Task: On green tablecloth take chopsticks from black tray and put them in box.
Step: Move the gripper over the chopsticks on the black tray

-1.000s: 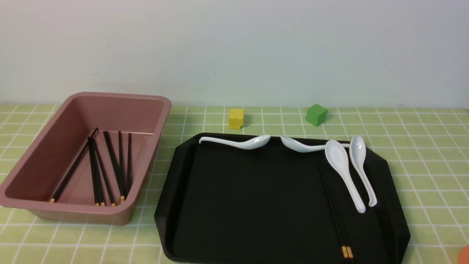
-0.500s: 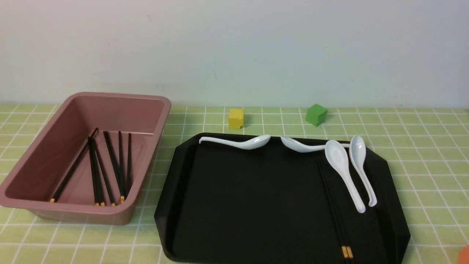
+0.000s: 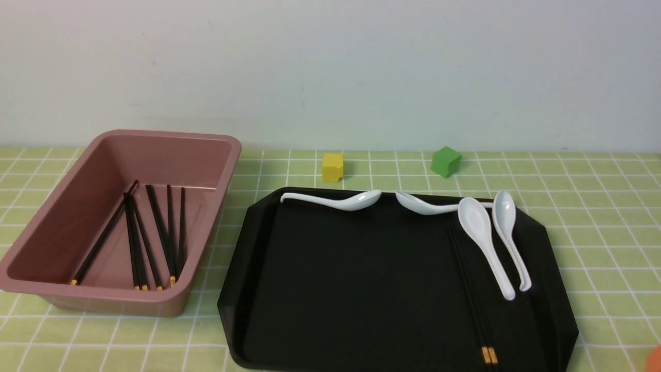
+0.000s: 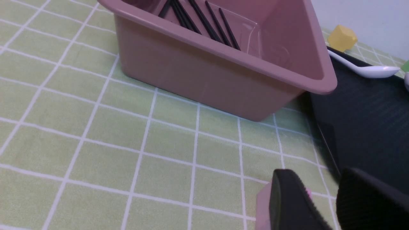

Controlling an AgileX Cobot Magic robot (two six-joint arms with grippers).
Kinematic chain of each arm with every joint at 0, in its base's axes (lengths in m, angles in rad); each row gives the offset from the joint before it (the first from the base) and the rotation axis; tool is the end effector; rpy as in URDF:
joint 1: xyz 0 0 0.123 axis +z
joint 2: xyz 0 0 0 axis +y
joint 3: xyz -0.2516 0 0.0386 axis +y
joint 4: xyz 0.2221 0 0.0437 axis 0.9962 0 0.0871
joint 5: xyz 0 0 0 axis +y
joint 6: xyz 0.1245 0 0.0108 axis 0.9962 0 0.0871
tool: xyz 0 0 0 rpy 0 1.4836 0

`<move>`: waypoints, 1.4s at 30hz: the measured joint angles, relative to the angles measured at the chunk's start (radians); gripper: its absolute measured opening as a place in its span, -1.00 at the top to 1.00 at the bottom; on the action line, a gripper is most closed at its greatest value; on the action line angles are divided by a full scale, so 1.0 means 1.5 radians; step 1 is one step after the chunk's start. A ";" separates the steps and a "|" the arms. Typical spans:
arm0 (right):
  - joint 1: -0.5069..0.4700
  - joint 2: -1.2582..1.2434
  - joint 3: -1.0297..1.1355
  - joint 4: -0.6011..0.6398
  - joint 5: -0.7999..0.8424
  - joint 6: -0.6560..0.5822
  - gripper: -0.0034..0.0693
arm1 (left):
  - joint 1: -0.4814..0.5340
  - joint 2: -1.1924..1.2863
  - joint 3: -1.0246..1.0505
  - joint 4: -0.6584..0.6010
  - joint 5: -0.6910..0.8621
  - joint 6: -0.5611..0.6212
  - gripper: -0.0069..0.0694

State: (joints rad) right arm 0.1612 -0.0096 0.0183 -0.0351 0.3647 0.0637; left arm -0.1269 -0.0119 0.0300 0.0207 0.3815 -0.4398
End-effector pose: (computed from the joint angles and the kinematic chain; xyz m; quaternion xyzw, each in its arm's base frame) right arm 0.0895 0.0130 0.1656 -0.0484 0.7992 0.0525 0.5968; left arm 0.0891 -0.0104 0.1598 -0.1205 0.7994 -0.1561 0.5674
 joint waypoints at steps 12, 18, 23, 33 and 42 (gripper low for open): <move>0.000 0.000 0.000 -0.003 0.000 0.000 0.32 | 0.000 0.000 0.000 0.000 0.000 0.000 0.19; 0.000 0.000 0.001 0.110 -0.015 0.073 0.31 | 0.000 0.000 0.000 0.000 0.000 0.000 0.19; 0.000 0.000 0.004 0.269 -0.045 0.166 0.29 | 0.000 0.000 0.000 0.000 0.000 0.000 0.19; 0.000 0.000 0.004 0.330 -0.058 0.185 0.29 | 0.000 0.000 0.000 0.000 0.000 0.000 0.19; 0.000 0.077 -0.168 0.231 -0.035 0.091 0.73 | 0.000 0.000 0.000 0.000 0.000 0.000 0.19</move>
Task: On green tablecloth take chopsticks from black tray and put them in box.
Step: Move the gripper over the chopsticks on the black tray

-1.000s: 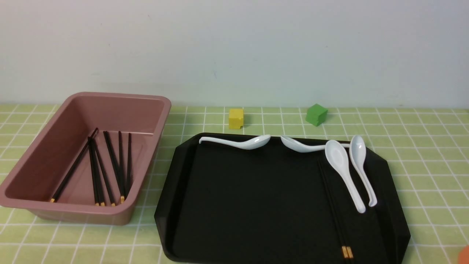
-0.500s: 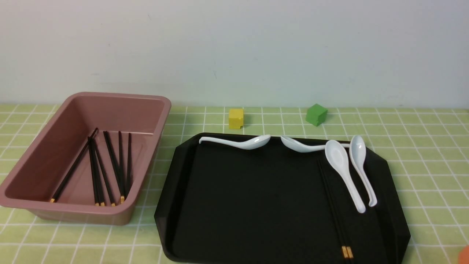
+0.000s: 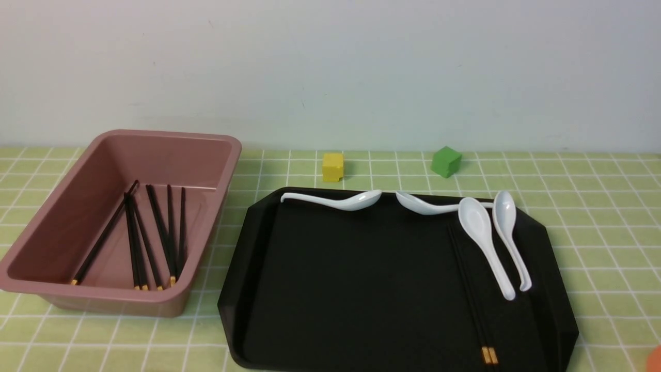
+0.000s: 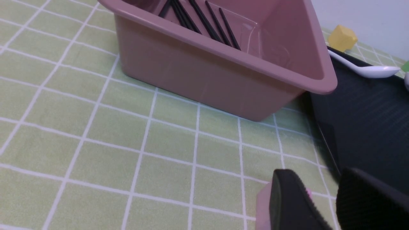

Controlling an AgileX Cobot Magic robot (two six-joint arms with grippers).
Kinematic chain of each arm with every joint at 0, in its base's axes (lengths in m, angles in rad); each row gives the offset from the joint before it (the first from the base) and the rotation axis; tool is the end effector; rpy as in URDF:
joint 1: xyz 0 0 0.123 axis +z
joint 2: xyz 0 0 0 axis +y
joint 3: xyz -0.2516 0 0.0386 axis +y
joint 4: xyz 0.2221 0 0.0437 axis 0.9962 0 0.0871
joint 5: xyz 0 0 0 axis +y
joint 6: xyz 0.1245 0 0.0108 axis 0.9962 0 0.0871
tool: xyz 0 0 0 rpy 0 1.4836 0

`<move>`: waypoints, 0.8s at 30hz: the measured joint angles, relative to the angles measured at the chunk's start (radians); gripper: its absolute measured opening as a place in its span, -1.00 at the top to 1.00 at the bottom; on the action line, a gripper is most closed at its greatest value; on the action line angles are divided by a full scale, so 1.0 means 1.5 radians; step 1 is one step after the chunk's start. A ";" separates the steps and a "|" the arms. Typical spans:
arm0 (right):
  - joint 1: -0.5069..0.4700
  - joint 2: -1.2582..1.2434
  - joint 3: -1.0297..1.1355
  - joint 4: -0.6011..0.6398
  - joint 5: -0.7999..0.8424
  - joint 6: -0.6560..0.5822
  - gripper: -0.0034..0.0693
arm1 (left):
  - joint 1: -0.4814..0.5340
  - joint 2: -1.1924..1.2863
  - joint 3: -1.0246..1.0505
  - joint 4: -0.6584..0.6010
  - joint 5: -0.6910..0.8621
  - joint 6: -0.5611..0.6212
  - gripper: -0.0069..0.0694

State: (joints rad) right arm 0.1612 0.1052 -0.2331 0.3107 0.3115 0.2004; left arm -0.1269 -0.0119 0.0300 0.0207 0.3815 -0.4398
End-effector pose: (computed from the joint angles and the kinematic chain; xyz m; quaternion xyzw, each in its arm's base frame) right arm 0.0895 0.0264 0.2492 0.0915 0.7298 0.2513 0.6292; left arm 0.0891 -0.0104 0.1598 -0.1205 0.7994 -0.1561 0.5674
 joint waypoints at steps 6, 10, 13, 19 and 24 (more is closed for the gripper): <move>0.000 0.200 -0.141 -0.143 0.228 -0.082 0.94 | 0.000 0.000 0.000 0.000 0.000 0.000 0.19; 0.000 0.422 -0.185 -0.167 0.395 -0.087 0.94 | 0.000 0.000 0.000 0.000 0.000 0.000 0.19; 0.000 0.526 -0.195 -0.127 0.409 -0.089 0.92 | 0.000 0.000 0.000 0.000 0.000 0.000 0.19; 0.000 0.735 -0.266 0.036 0.418 -0.217 0.72 | 0.000 0.000 0.000 0.000 0.000 0.000 0.19; 0.001 0.838 -0.355 0.087 0.424 -0.277 0.28 | 0.000 0.000 0.000 0.000 0.000 0.000 0.19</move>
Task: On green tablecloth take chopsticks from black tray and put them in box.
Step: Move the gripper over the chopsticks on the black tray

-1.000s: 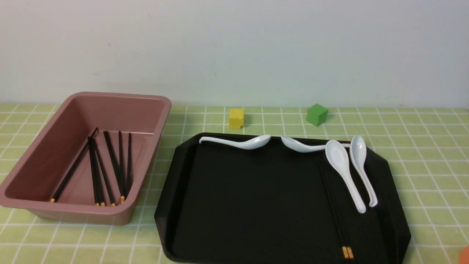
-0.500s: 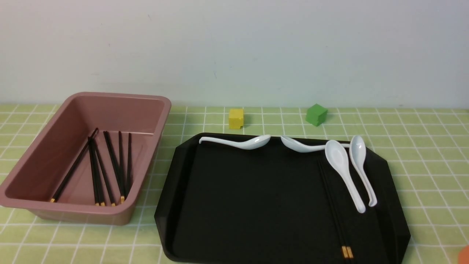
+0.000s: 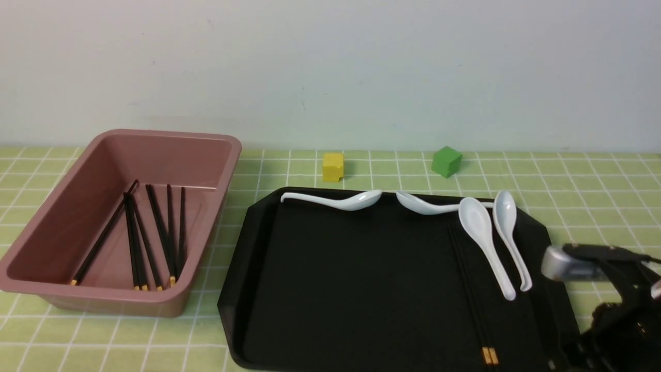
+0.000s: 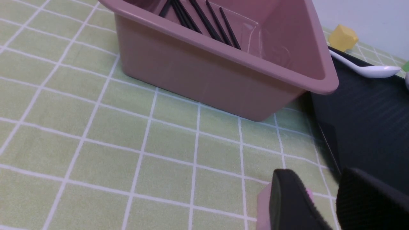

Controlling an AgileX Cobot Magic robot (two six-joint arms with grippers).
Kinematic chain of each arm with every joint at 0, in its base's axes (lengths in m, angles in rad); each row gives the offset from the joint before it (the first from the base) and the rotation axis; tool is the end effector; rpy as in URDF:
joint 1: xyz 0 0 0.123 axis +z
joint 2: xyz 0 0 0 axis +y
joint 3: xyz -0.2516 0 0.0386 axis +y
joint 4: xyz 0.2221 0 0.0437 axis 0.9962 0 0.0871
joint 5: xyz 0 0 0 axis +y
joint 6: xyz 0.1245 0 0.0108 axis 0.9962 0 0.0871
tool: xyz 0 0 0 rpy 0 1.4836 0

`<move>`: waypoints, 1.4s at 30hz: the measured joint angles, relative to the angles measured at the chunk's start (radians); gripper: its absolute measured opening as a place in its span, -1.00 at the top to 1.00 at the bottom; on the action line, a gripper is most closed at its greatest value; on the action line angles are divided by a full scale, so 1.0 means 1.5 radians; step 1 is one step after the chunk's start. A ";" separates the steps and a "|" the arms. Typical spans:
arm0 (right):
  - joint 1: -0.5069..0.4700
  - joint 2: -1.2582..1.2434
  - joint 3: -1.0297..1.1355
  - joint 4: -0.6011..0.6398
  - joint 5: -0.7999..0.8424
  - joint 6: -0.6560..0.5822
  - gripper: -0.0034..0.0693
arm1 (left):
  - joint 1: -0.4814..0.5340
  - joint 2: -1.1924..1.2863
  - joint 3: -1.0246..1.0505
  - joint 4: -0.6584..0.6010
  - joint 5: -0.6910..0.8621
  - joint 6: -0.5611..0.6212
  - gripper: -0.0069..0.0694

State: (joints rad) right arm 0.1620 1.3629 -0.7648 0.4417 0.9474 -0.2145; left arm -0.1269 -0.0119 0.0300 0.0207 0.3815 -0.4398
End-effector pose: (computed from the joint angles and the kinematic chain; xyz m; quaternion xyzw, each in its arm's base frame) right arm 0.2029 0.0771 0.1725 -0.0667 0.9790 0.1833 0.0597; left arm 0.0891 -0.0104 0.1598 -0.1205 0.7994 -0.1561 0.5674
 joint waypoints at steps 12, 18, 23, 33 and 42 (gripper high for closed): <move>0.168 0.234 -0.199 -0.249 -0.065 0.280 -0.03 | 0.000 0.000 0.000 0.000 0.000 0.000 0.19; 0.180 0.295 -0.212 -0.308 -0.125 0.384 -0.07 | 0.000 0.000 0.000 0.000 0.000 0.000 0.19; 0.180 0.332 -0.213 -0.309 -0.147 0.388 -0.07 | 0.000 0.000 0.000 0.000 0.000 0.000 0.19; 0.180 0.343 -0.220 -0.308 -0.147 0.391 0.44 | 0.000 0.000 0.000 0.000 0.000 0.000 0.19; 0.180 0.294 -0.241 -0.272 -0.063 0.388 0.52 | 0.000 0.000 0.000 0.000 0.000 0.000 0.19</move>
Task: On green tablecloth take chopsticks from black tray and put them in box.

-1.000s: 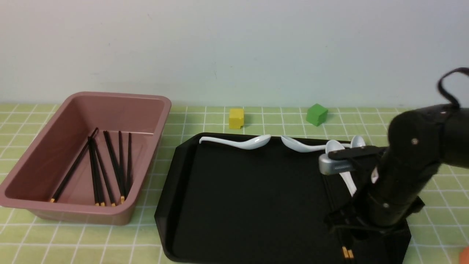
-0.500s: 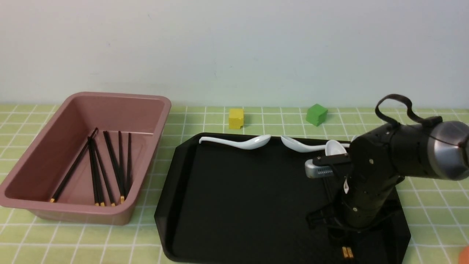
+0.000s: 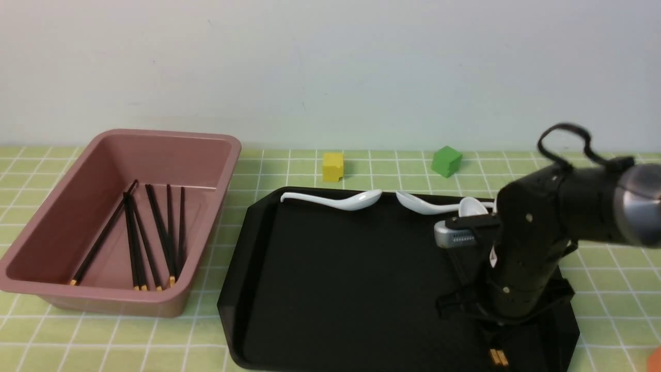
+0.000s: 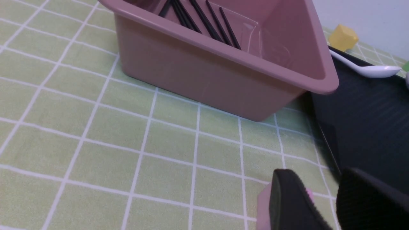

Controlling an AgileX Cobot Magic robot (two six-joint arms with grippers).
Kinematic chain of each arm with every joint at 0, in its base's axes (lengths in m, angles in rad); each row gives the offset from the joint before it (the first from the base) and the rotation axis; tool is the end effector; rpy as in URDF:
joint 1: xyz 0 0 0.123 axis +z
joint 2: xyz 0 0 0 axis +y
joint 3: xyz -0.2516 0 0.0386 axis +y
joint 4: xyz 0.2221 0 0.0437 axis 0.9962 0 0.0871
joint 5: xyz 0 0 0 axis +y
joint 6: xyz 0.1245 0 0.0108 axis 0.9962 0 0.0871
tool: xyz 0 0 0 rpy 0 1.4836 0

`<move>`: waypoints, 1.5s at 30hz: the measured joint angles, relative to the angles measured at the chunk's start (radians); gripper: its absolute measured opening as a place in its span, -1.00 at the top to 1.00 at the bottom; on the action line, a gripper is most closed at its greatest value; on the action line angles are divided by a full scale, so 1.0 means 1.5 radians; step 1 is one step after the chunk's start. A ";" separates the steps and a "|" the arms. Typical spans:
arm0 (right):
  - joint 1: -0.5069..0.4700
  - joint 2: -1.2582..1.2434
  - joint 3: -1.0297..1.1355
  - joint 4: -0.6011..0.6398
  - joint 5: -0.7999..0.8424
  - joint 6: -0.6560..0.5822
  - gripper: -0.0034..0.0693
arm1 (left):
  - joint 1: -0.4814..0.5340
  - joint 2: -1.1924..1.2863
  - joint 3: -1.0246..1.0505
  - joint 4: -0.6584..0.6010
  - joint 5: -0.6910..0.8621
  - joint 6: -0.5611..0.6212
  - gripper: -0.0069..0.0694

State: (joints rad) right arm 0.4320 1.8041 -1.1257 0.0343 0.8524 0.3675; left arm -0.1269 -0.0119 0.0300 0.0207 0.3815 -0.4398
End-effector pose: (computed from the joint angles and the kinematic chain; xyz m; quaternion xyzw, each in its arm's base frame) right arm 0.2819 0.1335 0.1296 -0.0217 0.9976 0.0373 0.0532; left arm 0.0891 -0.0104 0.1598 -0.1205 0.7994 -0.1561 0.5674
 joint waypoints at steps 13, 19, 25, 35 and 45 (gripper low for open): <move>0.089 -0.078 -0.249 0.358 -0.033 -0.225 0.52 | 0.000 0.000 0.000 0.000 0.000 0.000 0.19; 0.187 0.046 -0.370 0.469 -0.096 -0.365 0.52 | 0.000 0.000 0.000 0.000 0.000 0.000 0.19; 0.233 0.189 -0.469 0.543 -0.268 -0.467 0.52 | 0.000 0.000 0.000 0.000 0.000 0.000 0.19; 0.245 0.316 -0.533 0.659 -0.459 -0.532 0.52 | 0.000 0.000 0.000 0.000 0.000 0.000 0.19; 0.245 0.328 -0.535 0.607 -0.402 -0.535 0.28 | 0.000 0.000 0.000 0.000 0.000 0.000 0.19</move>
State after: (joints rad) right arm 0.8000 2.2957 -1.9285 0.9446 0.2500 -0.4348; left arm -0.1269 -0.0119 0.0300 0.0207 0.3815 -0.4398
